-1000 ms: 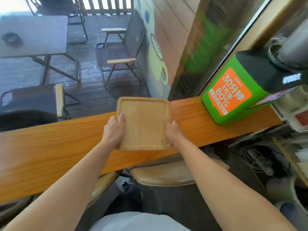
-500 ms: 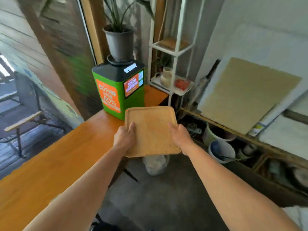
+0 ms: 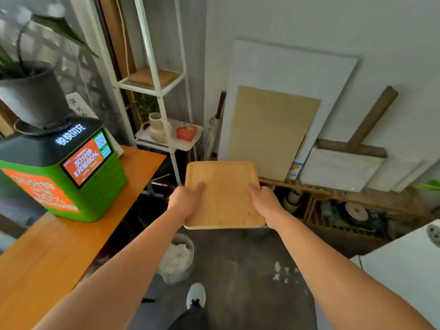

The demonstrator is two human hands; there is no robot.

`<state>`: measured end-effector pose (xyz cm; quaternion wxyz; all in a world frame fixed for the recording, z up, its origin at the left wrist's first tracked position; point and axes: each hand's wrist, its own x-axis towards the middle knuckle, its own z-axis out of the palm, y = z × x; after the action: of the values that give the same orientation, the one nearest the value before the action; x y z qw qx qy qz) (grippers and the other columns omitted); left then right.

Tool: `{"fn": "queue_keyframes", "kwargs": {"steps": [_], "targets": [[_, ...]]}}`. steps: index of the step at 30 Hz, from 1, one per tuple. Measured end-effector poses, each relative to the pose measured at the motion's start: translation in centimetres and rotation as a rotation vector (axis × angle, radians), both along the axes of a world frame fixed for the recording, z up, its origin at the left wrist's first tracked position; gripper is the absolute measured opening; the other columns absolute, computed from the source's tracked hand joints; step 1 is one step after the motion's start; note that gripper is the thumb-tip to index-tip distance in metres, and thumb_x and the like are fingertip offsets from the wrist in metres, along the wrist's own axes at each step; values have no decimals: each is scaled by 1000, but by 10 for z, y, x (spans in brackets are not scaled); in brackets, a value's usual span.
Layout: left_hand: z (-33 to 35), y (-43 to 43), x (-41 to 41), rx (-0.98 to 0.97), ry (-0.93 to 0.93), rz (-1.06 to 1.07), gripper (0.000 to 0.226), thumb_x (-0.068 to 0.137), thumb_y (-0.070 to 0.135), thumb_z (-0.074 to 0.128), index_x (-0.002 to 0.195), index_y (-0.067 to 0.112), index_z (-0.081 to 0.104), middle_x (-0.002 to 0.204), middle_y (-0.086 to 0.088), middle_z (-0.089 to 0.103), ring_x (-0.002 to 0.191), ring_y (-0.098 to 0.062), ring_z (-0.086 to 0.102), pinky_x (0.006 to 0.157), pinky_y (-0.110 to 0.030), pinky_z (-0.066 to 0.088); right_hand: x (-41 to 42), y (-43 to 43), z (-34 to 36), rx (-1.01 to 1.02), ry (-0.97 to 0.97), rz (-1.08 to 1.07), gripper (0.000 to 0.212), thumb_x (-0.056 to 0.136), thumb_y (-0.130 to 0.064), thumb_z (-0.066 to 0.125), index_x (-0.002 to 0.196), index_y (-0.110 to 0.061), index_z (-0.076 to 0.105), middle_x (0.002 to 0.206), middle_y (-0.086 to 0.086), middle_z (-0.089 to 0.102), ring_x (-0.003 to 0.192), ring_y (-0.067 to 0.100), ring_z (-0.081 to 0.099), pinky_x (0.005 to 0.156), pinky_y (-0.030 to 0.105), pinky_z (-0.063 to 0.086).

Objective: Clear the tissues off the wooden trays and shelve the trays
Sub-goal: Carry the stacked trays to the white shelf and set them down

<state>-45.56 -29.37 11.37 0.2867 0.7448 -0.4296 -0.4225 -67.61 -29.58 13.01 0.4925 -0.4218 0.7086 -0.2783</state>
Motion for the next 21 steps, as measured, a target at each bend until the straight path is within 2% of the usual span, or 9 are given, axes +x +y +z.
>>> {"fn": "queue_keyframes", "kwargs": {"steps": [4,6,9,11,13,14,17,19,21], "targets": [[-5,-64,8,1,37,23,81,83,70,53,120,-2,57,95,-15,62,80,-27,60,53,-31,41,8,-71,-6,-33,-17,24,57,96,-54,46,132,-9,48,116,8,60,104,29,59,97,50,49],[-4,-107,17,-10,61,53,79,80,71,56,117,1,59,101,-15,66,87,-30,63,56,-33,43,18,-117,-4,-53,2,47,56,95,-54,47,129,-9,50,113,6,60,102,28,59,95,47,49],[6,-178,34,-18,37,95,77,80,71,56,120,5,58,102,-9,65,86,-25,62,56,-30,43,35,-197,2,-80,35,82,48,95,-54,46,116,-12,54,102,5,62,91,24,60,88,43,51],[16,-224,44,-37,40,113,74,81,71,55,123,9,58,105,-7,66,90,-25,63,63,-33,49,45,-249,9,-72,36,120,46,95,-56,45,111,-14,55,104,8,63,92,27,62,89,47,53],[28,-268,55,-70,27,126,71,83,70,54,121,11,60,103,-6,67,87,-24,64,70,-38,54,54,-300,16,-82,38,162,51,94,-59,44,113,-13,57,106,12,64,94,30,63,88,50,53],[34,-287,59,-87,9,137,70,83,69,54,122,11,59,103,-4,66,84,-22,63,67,-36,52,58,-324,19,-87,39,178,55,94,-60,44,117,-12,57,108,12,65,94,30,64,88,49,54],[52,-337,67,-125,1,175,69,85,66,55,129,14,53,102,-1,60,82,-20,58,63,-30,43,69,-384,33,-81,-3,227,57,95,-59,45,125,-11,56,105,5,65,90,25,65,73,39,55],[60,-369,74,-123,-11,216,69,84,67,56,127,13,55,97,0,61,79,-19,58,59,-29,42,77,-423,40,-85,-39,260,58,95,-58,46,127,-11,55,102,2,65,86,20,64,62,33,50],[68,-405,83,-107,-16,255,71,83,68,55,124,11,55,93,0,62,77,-19,59,59,-31,45,86,-467,48,-100,-38,305,61,94,-58,46,130,-10,53,103,1,64,86,19,63,60,31,48]]}}
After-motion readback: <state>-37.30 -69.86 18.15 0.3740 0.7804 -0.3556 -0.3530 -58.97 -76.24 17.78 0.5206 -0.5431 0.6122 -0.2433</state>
